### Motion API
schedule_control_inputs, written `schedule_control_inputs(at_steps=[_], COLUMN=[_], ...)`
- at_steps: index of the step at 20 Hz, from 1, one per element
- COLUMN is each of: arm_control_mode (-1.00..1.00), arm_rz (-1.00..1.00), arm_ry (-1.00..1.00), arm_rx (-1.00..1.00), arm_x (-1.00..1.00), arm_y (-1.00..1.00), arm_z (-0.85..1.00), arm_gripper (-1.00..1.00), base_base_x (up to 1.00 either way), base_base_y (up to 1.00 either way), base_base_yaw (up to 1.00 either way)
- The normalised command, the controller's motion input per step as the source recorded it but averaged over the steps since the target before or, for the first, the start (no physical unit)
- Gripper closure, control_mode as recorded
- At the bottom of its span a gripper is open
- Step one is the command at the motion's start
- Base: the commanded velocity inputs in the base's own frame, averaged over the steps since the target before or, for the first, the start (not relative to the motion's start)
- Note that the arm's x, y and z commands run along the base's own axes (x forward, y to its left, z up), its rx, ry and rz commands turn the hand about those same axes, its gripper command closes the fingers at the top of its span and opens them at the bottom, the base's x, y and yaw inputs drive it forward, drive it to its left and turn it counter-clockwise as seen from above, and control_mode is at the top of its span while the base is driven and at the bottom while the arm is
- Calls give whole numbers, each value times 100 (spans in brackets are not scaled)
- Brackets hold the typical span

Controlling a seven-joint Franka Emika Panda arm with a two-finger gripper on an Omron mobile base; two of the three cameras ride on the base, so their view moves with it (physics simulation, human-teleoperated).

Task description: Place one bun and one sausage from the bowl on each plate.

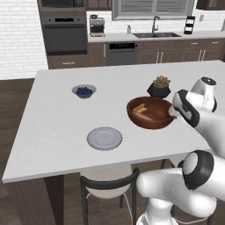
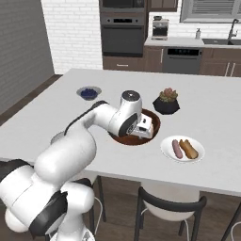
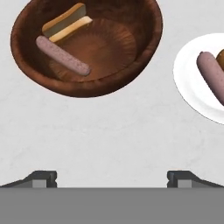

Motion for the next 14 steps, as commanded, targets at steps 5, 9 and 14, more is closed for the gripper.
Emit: schedule_control_inputs(at_steps=[5,9,14], arm_control_mode=[-100,-100,-100], arm_rz=[0,0,0], arm_ry=[0,0,0], arm_rx=[0,0,0], arm_x=[55,55,63], arm_y=[-18,-17,-15], arm_z=[-17,-16,-17], arm_gripper=[-100,-100,-100], base_base_x=[0,0,0], base_base_y=[0,0,0], base_base_yaw=[0,0,0])
